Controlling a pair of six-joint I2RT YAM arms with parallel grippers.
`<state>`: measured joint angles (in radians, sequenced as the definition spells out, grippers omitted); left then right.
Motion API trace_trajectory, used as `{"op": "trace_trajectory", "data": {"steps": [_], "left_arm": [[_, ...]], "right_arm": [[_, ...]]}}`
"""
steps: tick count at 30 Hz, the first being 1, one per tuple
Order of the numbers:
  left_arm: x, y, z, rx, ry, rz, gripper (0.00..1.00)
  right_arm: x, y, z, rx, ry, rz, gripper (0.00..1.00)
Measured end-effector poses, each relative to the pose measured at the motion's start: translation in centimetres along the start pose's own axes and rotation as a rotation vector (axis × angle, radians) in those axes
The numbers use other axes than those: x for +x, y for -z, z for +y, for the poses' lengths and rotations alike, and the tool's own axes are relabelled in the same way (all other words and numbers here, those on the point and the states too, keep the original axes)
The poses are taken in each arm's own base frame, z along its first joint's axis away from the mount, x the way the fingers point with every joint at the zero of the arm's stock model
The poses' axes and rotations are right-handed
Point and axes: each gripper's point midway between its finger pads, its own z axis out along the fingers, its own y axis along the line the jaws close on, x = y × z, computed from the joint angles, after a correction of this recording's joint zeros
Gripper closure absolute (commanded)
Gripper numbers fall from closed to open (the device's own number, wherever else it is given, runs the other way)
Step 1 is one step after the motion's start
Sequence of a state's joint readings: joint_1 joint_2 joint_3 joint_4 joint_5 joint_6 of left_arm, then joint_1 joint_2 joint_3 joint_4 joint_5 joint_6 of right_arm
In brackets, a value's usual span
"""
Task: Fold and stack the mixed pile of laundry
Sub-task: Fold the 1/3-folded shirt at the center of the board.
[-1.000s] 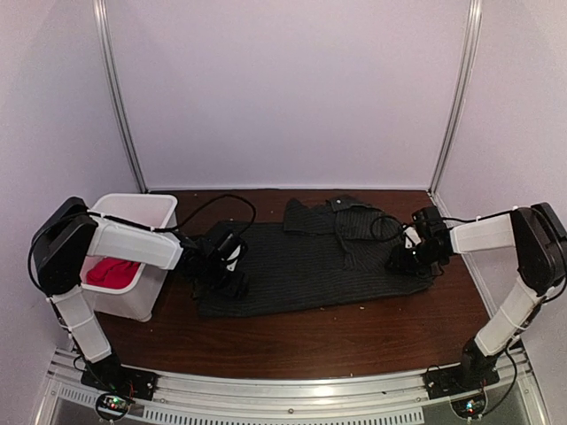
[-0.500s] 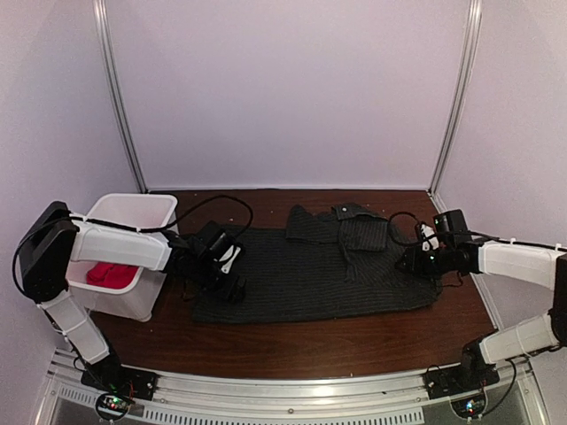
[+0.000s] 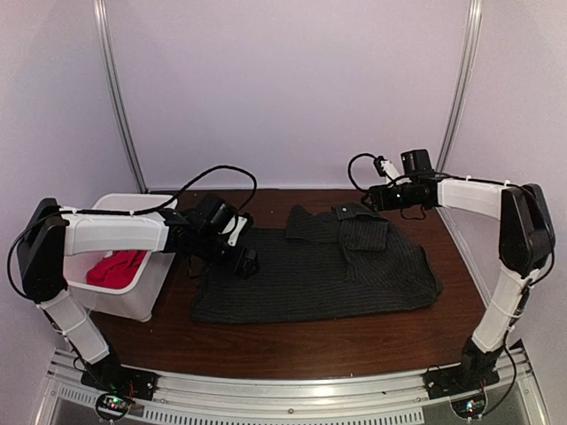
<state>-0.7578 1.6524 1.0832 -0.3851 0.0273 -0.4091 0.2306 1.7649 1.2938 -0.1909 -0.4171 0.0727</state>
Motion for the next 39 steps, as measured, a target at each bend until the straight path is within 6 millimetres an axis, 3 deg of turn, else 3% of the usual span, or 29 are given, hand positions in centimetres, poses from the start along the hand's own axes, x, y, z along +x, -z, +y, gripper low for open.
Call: {"op": "trace_trajectory", "data": {"steps": [7,17,23,25,34,39], "left_arm": [[0.0,0.0,0.0,0.017,0.007,0.005,0.1],[0.0,0.1,0.2,0.023,0.015,0.009,0.1],[0.1,0.1,0.2,0.024,0.016,0.012,0.1],[0.1,0.1,0.2,0.024,0.017,0.014,0.1],[0.0,0.1,0.4,0.023,0.02,0.014,0.1],[-0.2,0.2,0.4,0.022,0.022,0.01,0.1]], "right_arm": [[-0.2,-6.8,0.4,0.014,0.226,0.096,0.35],[2.9,-10.7,-1.5,0.039,0.364,0.231,0.34],[3.9,-13.4,-2.7,0.064,0.407,0.271,0.36],[4.3,-14.0,-3.2,0.082,0.419,0.284,0.41],[4.0,-14.5,-4.8,0.168,0.431,0.289,0.99],[3.2,-14.1,-5.1,0.198,0.425,0.272,1.0]]}}
